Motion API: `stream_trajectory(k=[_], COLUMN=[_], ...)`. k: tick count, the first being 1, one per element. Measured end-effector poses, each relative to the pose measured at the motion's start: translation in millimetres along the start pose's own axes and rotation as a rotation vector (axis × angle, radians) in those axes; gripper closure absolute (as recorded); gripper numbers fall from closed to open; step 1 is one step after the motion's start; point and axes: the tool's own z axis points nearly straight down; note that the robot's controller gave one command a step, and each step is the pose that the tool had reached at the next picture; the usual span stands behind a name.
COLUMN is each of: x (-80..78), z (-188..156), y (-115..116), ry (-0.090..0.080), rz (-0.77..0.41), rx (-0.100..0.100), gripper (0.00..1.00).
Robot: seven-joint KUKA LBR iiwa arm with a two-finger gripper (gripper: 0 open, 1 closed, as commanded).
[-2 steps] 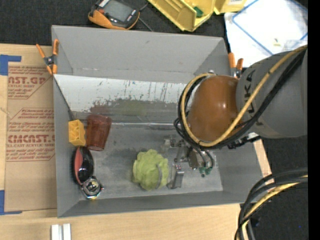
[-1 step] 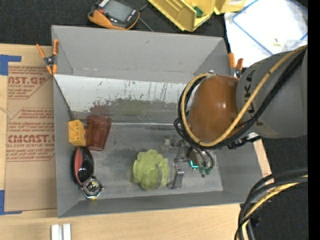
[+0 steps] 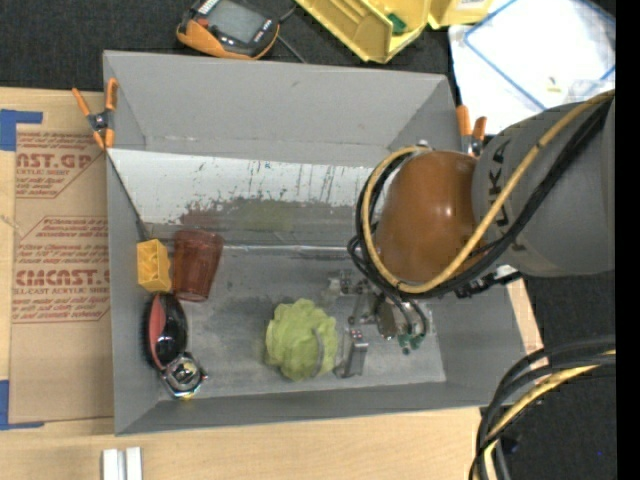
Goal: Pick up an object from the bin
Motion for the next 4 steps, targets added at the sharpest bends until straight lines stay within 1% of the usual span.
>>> stream_trajectory(k=[1, 2, 3, 4], x=[2.0, 0.7, 0.6, 0.6], z=[68.0, 66.6, 66.5, 66.5], y=[22.0, 21.7, 21.6, 21.6], ry=[0.004, 0.001, 0.0, 0.0], rz=[0.039, 0.039, 0.039, 0.039], rx=[-0.001, -0.001, -0.001, -0.001], gripper=[0.0, 0.0, 1.0, 1.0])
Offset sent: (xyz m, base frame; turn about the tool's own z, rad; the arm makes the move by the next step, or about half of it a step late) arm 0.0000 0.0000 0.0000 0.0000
